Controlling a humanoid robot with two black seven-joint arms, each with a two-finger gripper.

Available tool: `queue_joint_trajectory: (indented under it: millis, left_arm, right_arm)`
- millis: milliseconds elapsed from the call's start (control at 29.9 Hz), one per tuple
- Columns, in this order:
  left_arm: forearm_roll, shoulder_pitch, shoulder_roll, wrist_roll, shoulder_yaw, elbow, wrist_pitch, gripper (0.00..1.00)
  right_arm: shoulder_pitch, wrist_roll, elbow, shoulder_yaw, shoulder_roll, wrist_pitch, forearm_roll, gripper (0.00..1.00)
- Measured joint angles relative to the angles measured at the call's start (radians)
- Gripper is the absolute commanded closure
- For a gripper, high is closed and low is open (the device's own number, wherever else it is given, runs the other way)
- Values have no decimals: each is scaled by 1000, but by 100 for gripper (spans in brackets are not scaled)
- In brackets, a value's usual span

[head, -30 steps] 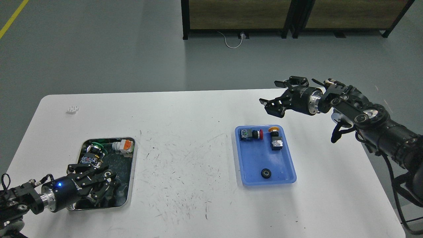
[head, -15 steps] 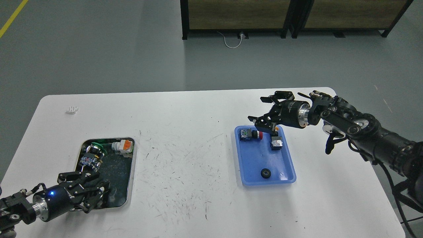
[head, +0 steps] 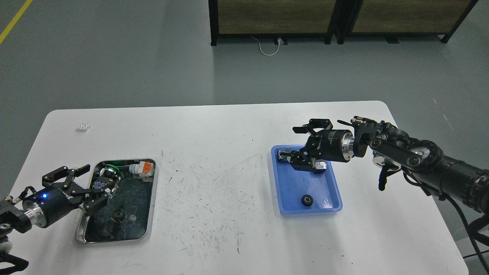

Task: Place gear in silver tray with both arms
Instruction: 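Grasp the remaining black gear in the blue tray with the right gripper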

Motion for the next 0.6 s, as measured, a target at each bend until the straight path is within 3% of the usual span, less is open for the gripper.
queue_joint_trajectory:
  millis: [601]
  left_arm:
    - [-27, -69, 15, 39, -36, 25, 13, 3]
  right_arm:
    - [-43, -8, 116, -137, -162, 21, 9, 2]
